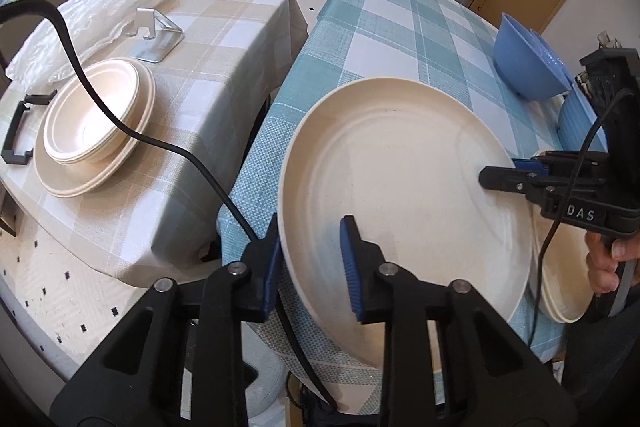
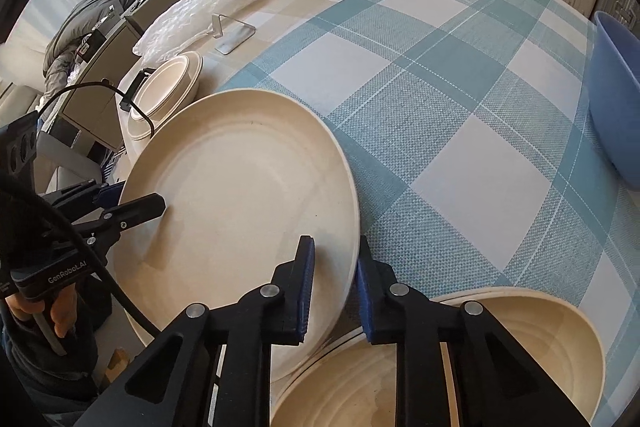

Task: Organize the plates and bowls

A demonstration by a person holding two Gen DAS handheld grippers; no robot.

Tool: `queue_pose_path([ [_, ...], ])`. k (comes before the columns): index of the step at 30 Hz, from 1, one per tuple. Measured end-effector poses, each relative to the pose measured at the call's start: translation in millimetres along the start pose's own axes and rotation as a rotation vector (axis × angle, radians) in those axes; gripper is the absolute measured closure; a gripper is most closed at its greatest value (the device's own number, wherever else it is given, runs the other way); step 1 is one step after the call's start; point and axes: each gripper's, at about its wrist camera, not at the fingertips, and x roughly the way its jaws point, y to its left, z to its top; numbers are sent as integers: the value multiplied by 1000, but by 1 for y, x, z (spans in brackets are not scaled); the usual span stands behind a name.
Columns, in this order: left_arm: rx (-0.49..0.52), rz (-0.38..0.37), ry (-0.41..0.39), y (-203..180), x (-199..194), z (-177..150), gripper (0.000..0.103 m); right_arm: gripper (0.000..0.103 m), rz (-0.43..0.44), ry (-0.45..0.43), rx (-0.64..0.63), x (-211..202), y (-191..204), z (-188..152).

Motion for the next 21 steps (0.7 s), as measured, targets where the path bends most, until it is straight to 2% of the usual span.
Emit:
queue_pose_path([
  [6,3,2,-11,4,-3,-4,89,86,-24,-14,11,-1,1,1],
  [21,15,-3,-72,-1,-27,-2,89,86,-12,-84,25,-35,5,-1],
])
